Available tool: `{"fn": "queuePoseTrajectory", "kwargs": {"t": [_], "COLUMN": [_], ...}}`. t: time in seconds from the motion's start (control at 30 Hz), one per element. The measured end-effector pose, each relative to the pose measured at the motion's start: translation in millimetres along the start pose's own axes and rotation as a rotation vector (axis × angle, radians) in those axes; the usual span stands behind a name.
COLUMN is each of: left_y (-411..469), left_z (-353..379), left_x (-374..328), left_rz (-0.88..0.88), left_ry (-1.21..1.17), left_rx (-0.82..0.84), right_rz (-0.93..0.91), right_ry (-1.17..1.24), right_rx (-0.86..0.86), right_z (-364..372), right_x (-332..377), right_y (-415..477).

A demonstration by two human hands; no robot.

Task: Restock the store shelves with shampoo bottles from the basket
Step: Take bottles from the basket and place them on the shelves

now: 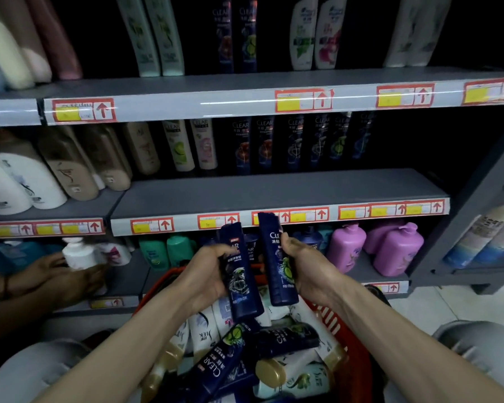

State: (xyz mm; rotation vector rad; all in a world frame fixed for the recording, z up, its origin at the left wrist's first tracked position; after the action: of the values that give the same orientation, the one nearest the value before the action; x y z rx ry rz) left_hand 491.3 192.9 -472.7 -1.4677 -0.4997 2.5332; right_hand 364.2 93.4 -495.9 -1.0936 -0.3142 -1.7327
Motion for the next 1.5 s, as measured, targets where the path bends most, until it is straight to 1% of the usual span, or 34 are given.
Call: {"fn": "queuePoseTrajectory", "kwargs": {"t": [0.1,0.23,0.4,0.53,0.7,0.8,0.87,1.0,1.1,1.2,1.33,1.43,1.5], "left_y": [1.2,5.3,9.3,0.7,-20.3,-35.6,-41.8,-37.2,-18.6,7.3,43.2,67.7,80.8], "left_z": [-0.1,6.1,32.3,53.6,72.5,87.4,95.1,97.7,92.3,80.2,65.4,48.3,37.5], "left_x": [-5.0,-14.8,-31.6,-55.4,-135.8,-199.0,-239.2,-311.7,-358.7,-396.7,-419.8,-426.3,-429.6], "left_rz": [0.045,0.074,0.148,0.231,0.397,0.483,0.542,0.593,0.606,0.656,0.683,0.673,0.658], "left_ry": [0.034,0.136,0.175,0.241,0.29,0.358,0.397,0.492,0.514,0.579,0.761,0.905,0.948], "left_rx": [0.027,0.041,0.078,0.092,0.077,0.104,0.077,-0.045,-0.092,-0.193,-0.289,-0.329,-0.335], "right_rz": [0.011,-0.041,-0.135,-0.223,-0.396,-0.437,-0.471,-0.547,-0.561,-0.597,-0.612,-0.578,-0.564], "right_ry": [0.048,0.023,0.001,-0.03,-0.104,-0.213,-0.271,-0.305,-0.338,-0.406,-0.573,-0.703,-0.732], "right_rx": [0.035,0.161,0.107,0.083,0.108,0.122,0.111,0.041,-0.064,-0.155,-0.298,-0.361,-0.385], "right_z": [4.0,9.5,-2.6,9.1,55.9,88.0,108.3,136.3,138.2,137.9,132.3,123.2,117.0], "right_x": [2.0,15.5,27.7,53.8,122.2,176.7,216.8,295.9,342.8,380.0,405.3,408.5,407.6], "right_y": [-5.5,-17.9,-34.9,-44.9,-52.9,-52.4,-47.4,-22.2,7.3,43.3,88.8,118.8,131.5]}}
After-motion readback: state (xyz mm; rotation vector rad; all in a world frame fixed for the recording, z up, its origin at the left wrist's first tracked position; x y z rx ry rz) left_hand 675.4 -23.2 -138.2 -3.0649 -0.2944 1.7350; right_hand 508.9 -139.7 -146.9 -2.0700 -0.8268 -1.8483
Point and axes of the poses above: each hand's wrist, its own y-axis towards the middle knuckle, its own z-axis out of the palm, x = y × z, the point moved 9 cm from there along y, towards the middle knuckle, and after that the axes turned 14 degrees about x, right-handed, at the moved point
